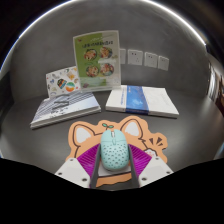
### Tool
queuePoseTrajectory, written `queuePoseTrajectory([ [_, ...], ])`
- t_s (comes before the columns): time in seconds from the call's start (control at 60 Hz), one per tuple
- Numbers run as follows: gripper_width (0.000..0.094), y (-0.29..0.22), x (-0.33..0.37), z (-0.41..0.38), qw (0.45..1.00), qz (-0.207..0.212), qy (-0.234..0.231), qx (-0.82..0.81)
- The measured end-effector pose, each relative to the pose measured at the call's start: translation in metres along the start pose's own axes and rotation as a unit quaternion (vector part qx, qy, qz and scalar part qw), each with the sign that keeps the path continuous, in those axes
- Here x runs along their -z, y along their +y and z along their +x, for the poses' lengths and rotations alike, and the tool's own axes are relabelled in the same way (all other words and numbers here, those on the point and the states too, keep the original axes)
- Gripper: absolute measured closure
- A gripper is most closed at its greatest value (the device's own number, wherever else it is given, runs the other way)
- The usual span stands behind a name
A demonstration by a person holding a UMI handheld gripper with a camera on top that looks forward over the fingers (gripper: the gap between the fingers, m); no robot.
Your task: Arrange mouse
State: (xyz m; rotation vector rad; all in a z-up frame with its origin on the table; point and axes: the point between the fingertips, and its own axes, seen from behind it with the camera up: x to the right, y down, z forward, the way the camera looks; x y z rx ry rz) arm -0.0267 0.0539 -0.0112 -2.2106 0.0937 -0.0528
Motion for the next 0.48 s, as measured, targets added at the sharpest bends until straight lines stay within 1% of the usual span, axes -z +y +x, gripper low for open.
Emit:
queuePoseTrajectory([
  [0.1,0.0363,0.003,0.005,-0.001,1.000,-0.014,0.007,-0.001],
  [0.117,0.0287,0.005,0.008,-0.001,1.000,-0.018,0.008,-0.005],
  [0.183,0.0078,0.008,0.026,-0.012,1.000,-0.018,0.003,-0.019],
  [0.217,0.0036,0.007,0.038,-0.018,1.000,-0.013,0.007,-0.026],
  [0.233,0.0075,0.008,0.045,-0.021,1.000,-0.012,0.008,-0.028],
  [0.267,0.0091,0.009,0.061,-0.027,0.999,-0.007,0.014,-0.034],
  [0.35,0.0090,0.016,0.098,-0.040,0.998,0.002,0.037,-0.041],
  [0.483,0.0084,0.044,0.153,-0.064,0.996,0.005,0.073,-0.058],
])
